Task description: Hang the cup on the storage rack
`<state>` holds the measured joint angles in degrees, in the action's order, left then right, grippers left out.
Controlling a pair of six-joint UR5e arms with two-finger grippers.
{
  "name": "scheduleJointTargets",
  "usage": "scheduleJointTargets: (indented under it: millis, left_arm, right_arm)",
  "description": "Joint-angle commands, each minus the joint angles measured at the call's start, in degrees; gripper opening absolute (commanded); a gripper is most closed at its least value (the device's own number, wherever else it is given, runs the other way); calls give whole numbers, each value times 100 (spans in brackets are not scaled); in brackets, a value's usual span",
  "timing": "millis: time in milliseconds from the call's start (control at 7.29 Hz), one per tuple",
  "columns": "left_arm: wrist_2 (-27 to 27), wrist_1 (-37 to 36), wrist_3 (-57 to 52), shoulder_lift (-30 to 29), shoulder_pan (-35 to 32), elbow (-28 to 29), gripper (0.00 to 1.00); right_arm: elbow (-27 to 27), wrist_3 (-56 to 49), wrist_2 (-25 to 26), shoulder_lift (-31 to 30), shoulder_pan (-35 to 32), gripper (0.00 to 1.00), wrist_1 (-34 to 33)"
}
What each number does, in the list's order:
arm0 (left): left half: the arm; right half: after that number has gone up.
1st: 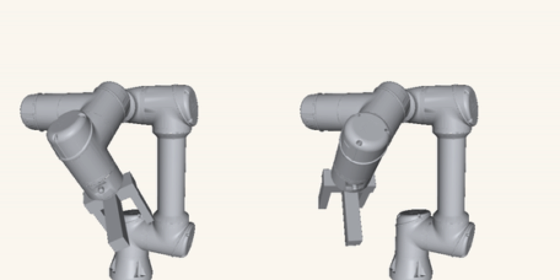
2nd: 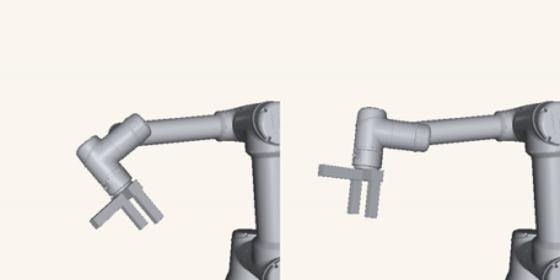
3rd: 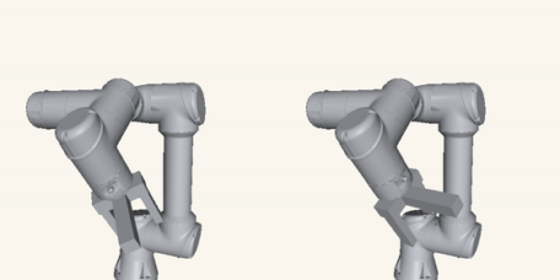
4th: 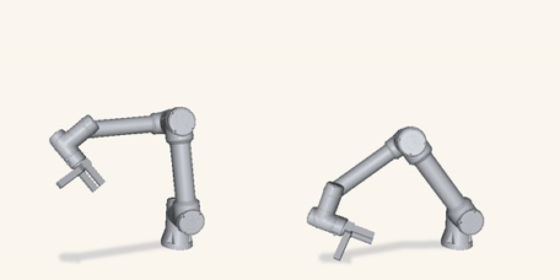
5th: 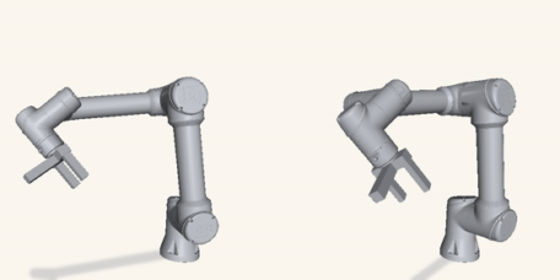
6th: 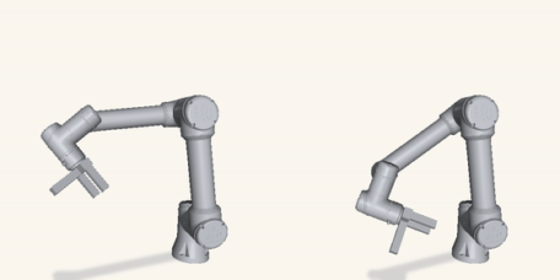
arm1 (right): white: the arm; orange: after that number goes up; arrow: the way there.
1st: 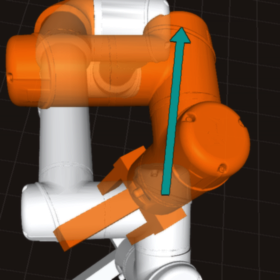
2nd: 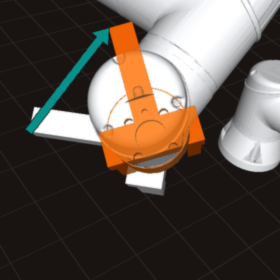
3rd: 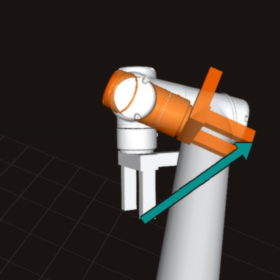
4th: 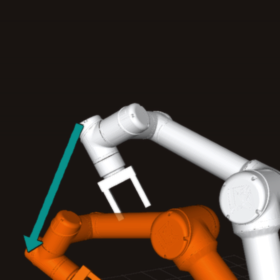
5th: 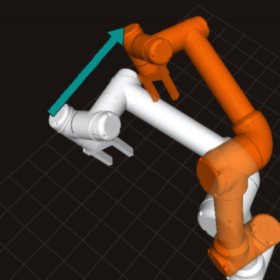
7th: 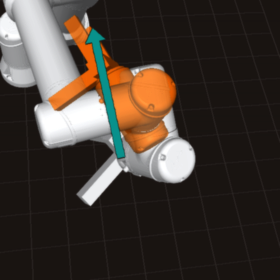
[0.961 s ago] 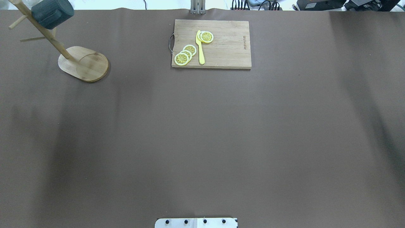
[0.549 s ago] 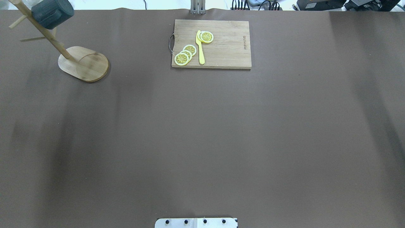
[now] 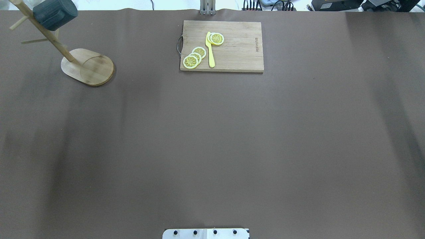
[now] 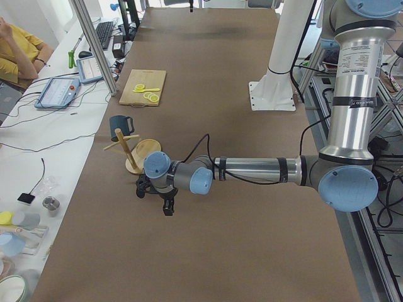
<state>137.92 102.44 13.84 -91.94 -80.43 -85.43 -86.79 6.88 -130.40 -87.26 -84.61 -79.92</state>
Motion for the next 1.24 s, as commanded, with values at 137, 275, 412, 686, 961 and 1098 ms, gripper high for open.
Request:
scheduleJointTargets:
  millis: [137,275,412,686,961,1098]
  left_arm:
    - [-62,83,-30,9,27,-236,98]
    - [-11,101,-56,70,1,-516,98]
    - [42,48,-22,210,-25,-867,98]
    - [86,31,-21,743,-165,-1760,98]
    - [69,48,-65,783,-140,-1838,98]
    - [69,48,-74,782,-140,-1863,98]
  right_arm:
    - [57,85,-29,-19,6,100,-14]
    - [57,85,-11,-54,6,100,3]
    - [57,85,-29,-63,6,100,-14]
    - [223,33,-46,-55,6,100,-23]
    - [216,15,-73,-37,6,100,12]
    - [224,6,-64,-28,6,100,21]
